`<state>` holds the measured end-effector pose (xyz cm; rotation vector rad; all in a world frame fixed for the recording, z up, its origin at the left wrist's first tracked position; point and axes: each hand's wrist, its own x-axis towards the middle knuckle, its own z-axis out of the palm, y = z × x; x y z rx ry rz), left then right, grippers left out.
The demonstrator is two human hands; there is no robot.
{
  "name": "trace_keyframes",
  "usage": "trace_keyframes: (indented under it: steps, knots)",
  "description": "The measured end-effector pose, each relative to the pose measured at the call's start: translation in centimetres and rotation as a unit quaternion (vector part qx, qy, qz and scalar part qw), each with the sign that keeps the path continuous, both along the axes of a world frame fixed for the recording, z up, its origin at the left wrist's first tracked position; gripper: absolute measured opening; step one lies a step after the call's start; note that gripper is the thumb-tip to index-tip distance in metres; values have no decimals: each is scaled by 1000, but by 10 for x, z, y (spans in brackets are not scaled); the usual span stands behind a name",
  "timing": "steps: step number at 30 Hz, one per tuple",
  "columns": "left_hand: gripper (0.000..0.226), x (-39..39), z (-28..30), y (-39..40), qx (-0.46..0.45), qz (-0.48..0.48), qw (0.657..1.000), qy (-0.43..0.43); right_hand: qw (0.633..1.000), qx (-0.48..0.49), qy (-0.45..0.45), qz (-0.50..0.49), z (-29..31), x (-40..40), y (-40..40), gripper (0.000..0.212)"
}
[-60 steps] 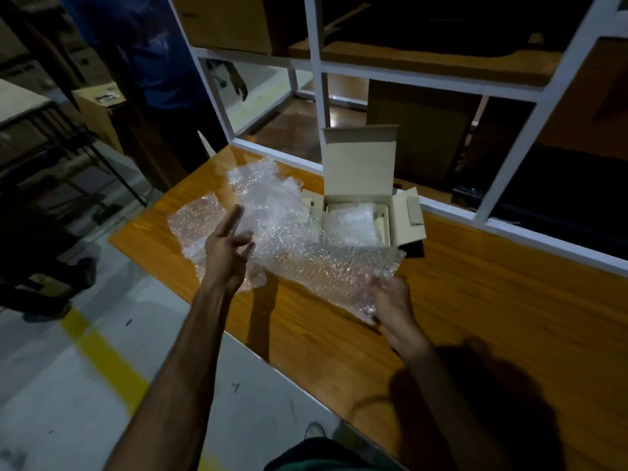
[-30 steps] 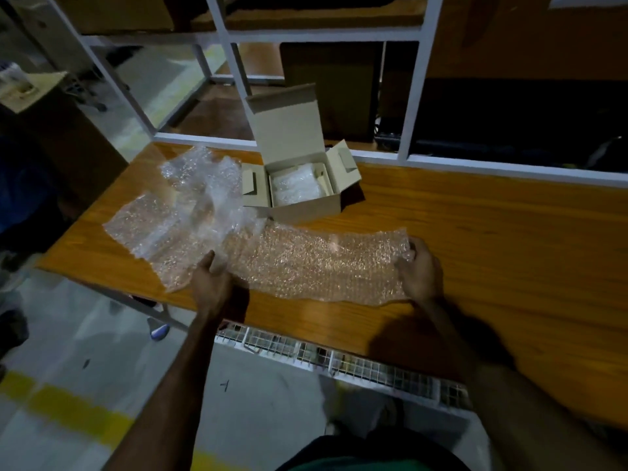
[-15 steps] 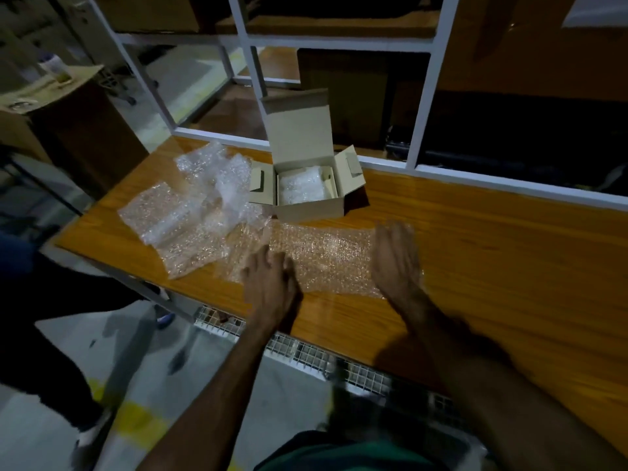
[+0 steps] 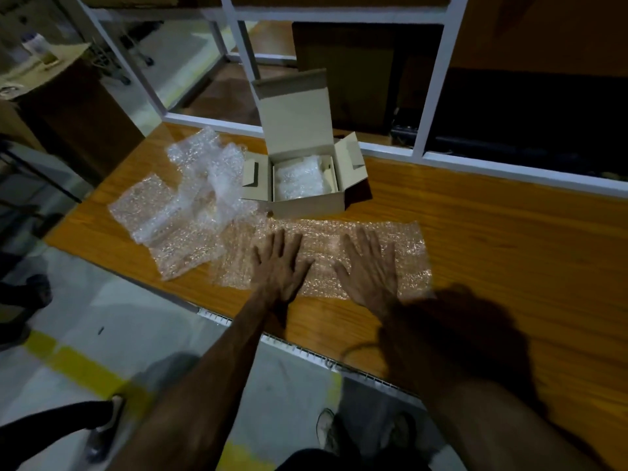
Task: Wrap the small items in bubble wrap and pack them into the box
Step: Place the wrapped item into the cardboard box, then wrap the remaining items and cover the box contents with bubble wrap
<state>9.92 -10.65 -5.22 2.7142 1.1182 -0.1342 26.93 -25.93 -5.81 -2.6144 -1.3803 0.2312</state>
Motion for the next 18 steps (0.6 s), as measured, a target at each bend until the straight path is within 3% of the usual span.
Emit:
trace_keyframes:
  steps: [11, 18]
  knots:
    - [88, -59, 16, 46, 6, 139, 990, -14, 997, -19, -8, -77, 7, 27, -33, 84]
    - [89, -66, 24, 50, -7, 169, 986, -11, 995, -30, -19, -88, 6, 33, -42, 87]
